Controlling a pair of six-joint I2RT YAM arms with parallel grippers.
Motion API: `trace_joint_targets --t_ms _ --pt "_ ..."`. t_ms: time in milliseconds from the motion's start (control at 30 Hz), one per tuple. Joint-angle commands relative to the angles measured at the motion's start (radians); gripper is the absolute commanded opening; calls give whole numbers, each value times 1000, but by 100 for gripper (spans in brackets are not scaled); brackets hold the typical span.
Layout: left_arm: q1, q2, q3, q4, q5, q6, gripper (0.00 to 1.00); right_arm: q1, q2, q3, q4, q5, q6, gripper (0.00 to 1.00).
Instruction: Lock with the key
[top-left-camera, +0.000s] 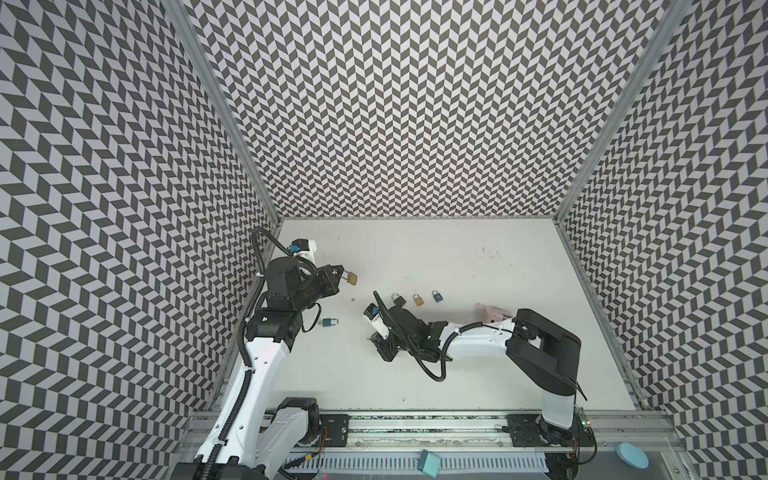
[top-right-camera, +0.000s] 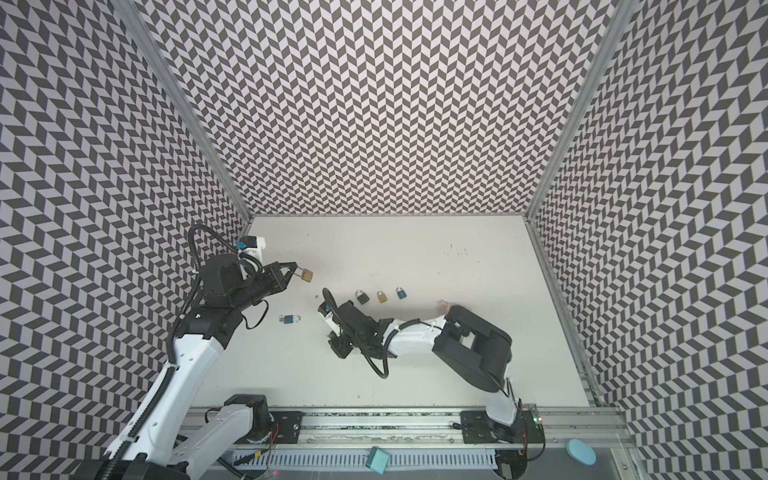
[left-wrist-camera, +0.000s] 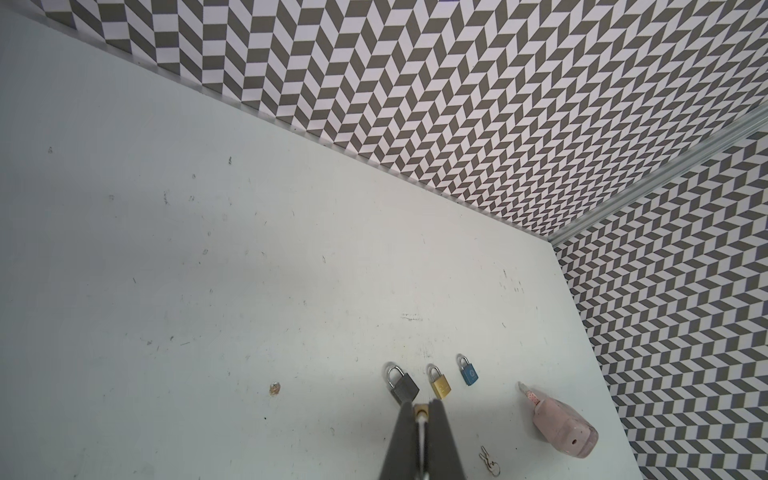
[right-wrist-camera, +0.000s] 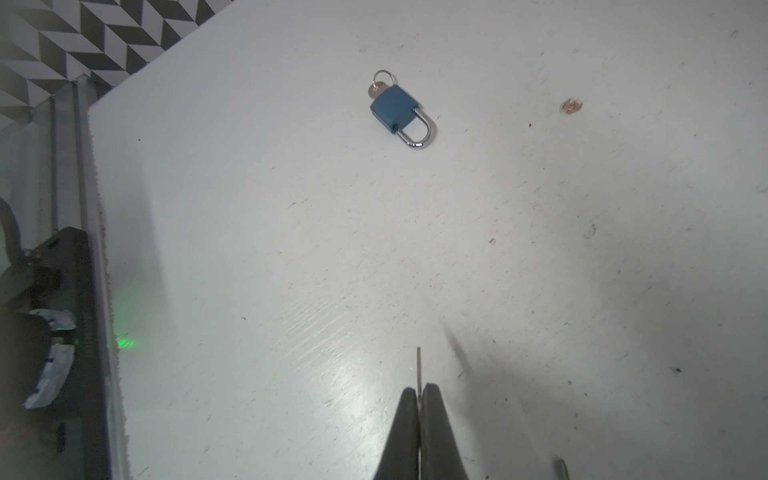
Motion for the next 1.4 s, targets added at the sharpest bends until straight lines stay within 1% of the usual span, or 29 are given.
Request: trace_joint_targets --t_ms 0,267,300,367,433,500,567,667,800,867,1033,1133,1233,1367 --pt "5 -20 -6 48 29 -18 0 -17 28 31 41 2 25 0" --pt "6 -24 6 35 37 -18 0 -31 80 65 25 -63 34 0" --pt "5 -25 8 30 37 -17 0 -32 85 70 21 -71 34 2" --pt "5 -28 12 22 32 -15 0 -37 85 72 18 -76 35 9" --pt "6 -32 10 20 31 -14 0 -42 60 61 24 -96 25 21" --pt "6 -31 10 19 35 -17 0 -47 10 28 49 -99 10 30" --pt "5 -34 8 17 35 -17 0 -49 -56 -6 72 -73 -5 35" --pt "5 -29 1 40 70 -19 0 -53 -189 -70 100 -11 -52 40" --pt "-11 -15 -10 106 185 -27 0 -58 -404 -208 195 120 -120 44" --pt "-42 -1 -3 124 208 -20 0 -72 -488 -259 218 152 -171 47" --pt "-188 53 48 124 186 6 0 -105 -644 -339 195 151 -410 63" --pt "-268 83 63 163 192 -4 0 -118 -727 -374 217 138 -499 71" --pt "-334 99 76 194 178 -17 0 -141 -784 -414 285 123 -539 72" --pt "-401 116 80 243 174 -44 0 -150 -818 -466 391 89 -565 73"
